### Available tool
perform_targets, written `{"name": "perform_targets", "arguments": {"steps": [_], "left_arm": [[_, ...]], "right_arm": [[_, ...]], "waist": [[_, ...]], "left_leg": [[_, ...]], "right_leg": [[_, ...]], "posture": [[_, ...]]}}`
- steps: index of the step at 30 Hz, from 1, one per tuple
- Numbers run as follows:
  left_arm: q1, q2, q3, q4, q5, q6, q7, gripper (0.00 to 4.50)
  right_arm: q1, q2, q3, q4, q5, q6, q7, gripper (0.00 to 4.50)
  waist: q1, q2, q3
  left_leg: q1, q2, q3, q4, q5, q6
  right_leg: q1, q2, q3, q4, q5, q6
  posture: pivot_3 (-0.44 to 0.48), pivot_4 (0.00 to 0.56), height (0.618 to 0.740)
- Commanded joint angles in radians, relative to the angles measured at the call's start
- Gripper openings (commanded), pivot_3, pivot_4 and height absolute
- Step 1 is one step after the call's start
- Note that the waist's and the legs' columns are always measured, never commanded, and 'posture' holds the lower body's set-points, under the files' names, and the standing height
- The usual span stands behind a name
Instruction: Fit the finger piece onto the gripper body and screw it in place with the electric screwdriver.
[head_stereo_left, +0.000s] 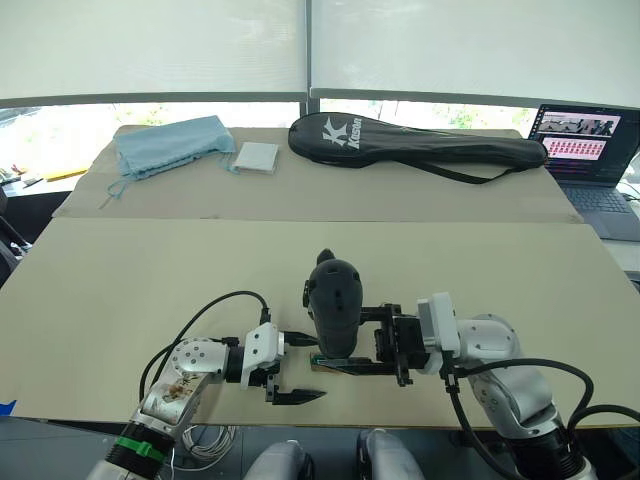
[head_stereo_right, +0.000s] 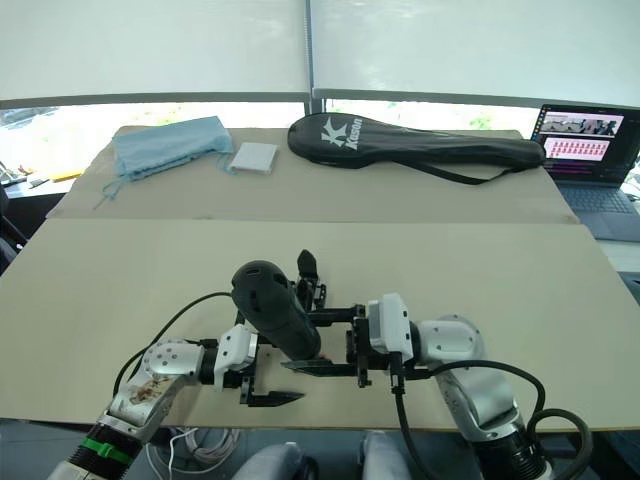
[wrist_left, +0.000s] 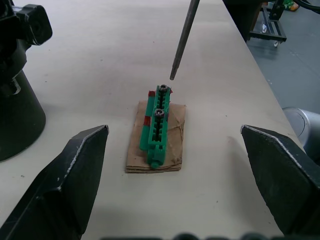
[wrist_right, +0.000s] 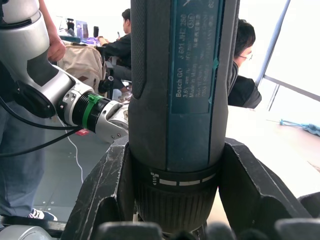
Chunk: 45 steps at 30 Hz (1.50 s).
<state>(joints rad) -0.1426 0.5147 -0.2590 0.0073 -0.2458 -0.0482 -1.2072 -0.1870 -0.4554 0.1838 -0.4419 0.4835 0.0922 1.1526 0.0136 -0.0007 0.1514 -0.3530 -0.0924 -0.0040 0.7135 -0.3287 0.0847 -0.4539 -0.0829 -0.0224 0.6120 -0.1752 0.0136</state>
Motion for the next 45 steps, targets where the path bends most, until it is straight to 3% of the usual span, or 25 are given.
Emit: {"name": "perform_targets", "arguments": {"steps": [1,45], "left_arm": [[0.003,-0.011,-0.023,0.017,0.011,0.002,0.003,4.50],[0.006,-0.041,-0.031,0.006,0.013,0.025,0.018,4.50]], "right_arm": [[-0.005,0.001,-0.023,-0.044,0.028,-0.046,-0.004,1.92],[-0.015,-0.009,-0.008,0.003,0.005,-0.073,-0.008,1.92]], "waist": [[0.000,0.000,0.000],[0.001,0.000,0.000]], "left_leg": [[0.000,0.000,0.000,0.000,0.000,0.000],[0.000,0.000,0.000,0.000,0.000,0.000]], "right_leg": [[0.000,0.000,0.000,0.000,0.000,0.000],[0.001,-0.001,0.001,0.000,0.000,0.000]], "posture": [[0.000,0.150,0.740],[0.000,0.150,0.740]]}}
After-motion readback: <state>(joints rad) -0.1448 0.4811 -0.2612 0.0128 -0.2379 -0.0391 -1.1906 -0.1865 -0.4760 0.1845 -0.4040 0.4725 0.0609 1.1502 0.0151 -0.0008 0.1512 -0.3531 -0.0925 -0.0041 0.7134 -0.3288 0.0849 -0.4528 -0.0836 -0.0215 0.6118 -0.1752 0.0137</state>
